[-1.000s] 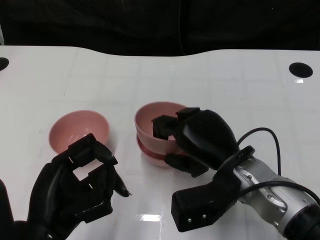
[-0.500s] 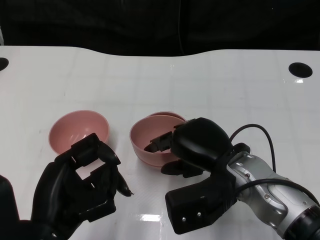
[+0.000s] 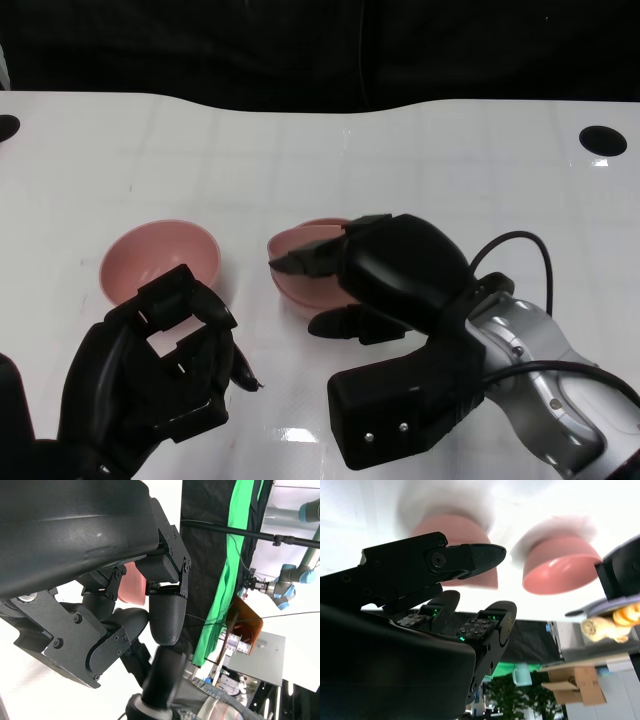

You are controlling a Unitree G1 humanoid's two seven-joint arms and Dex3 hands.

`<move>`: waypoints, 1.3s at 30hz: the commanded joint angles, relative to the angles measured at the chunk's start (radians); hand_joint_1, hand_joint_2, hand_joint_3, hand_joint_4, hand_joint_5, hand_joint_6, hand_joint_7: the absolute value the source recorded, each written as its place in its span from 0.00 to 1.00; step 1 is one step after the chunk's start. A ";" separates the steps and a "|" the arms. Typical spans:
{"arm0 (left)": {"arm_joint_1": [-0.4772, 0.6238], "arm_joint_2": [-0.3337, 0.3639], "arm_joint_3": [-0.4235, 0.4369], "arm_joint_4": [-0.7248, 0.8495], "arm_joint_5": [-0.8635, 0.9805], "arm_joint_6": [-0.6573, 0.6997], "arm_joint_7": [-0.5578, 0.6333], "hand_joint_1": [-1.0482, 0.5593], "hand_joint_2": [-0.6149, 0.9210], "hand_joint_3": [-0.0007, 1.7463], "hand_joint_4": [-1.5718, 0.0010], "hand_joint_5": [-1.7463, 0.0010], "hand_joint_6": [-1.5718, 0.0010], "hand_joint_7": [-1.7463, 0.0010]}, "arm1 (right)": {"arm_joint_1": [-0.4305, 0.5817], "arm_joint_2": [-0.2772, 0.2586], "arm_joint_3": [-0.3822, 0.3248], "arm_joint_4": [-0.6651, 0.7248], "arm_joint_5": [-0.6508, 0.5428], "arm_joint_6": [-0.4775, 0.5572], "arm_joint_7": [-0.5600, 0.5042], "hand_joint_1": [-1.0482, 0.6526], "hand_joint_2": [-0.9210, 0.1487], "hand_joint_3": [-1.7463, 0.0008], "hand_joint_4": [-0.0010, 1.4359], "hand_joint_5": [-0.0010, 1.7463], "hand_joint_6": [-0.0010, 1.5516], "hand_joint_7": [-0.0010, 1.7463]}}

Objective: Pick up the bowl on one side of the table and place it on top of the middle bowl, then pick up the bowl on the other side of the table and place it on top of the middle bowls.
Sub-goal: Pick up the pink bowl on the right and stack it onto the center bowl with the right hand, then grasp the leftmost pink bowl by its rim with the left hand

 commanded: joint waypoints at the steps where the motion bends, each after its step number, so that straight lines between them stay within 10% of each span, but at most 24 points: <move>1: 0.001 0.016 0.011 0.002 0.011 -0.016 -0.003 0.57 0.64 0.78 0.49 0.01 0.49 0.17 | 0.043 -0.037 -0.048 -0.064 0.022 -0.025 -0.034 0.25 0.00 0.83 0.16 0.32 0.26 0.01; 5: 0.000 0.019 0.014 0.010 0.006 -0.019 -0.007 0.57 0.65 0.78 0.48 0.02 0.49 0.18 | 0.089 -0.059 -0.085 -0.104 0.042 -0.072 -0.080 0.24 0.00 0.81 0.02 0.45 0.20 0.00; 16: 0.009 0.017 0.016 0.001 0.016 -0.032 -0.004 0.57 0.64 0.80 0.49 0.00 0.50 0.15 | 0.270 -0.143 -0.213 -0.258 0.265 -0.195 -0.023 0.27 0.00 0.83 0.01 0.53 0.26 0.04; 26: 0.016 0.018 0.024 0.014 0.032 -0.070 -0.016 0.58 0.65 0.77 0.48 0.04 0.49 0.18 | 0.431 -0.179 -0.313 -0.236 0.467 -0.403 -0.022 0.34 0.00 0.85 0.22 0.61 0.43 0.14; 34: 0.016 0.022 0.023 0.025 0.076 -0.130 -0.021 0.57 0.65 0.74 0.50 0.09 0.49 0.25 | 0.569 -0.104 -0.349 -0.245 0.638 -0.416 -0.024 0.46 0.01 0.87 0.44 0.64 0.52 0.24; 39: 0.015 0.013 0.022 0.028 0.137 -0.220 -0.020 0.52 0.70 0.61 0.55 0.17 0.53 0.44 | 0.617 -0.061 -0.372 -0.230 0.711 -0.416 -0.023 0.54 0.31 0.48 0.51 0.67 0.55 0.35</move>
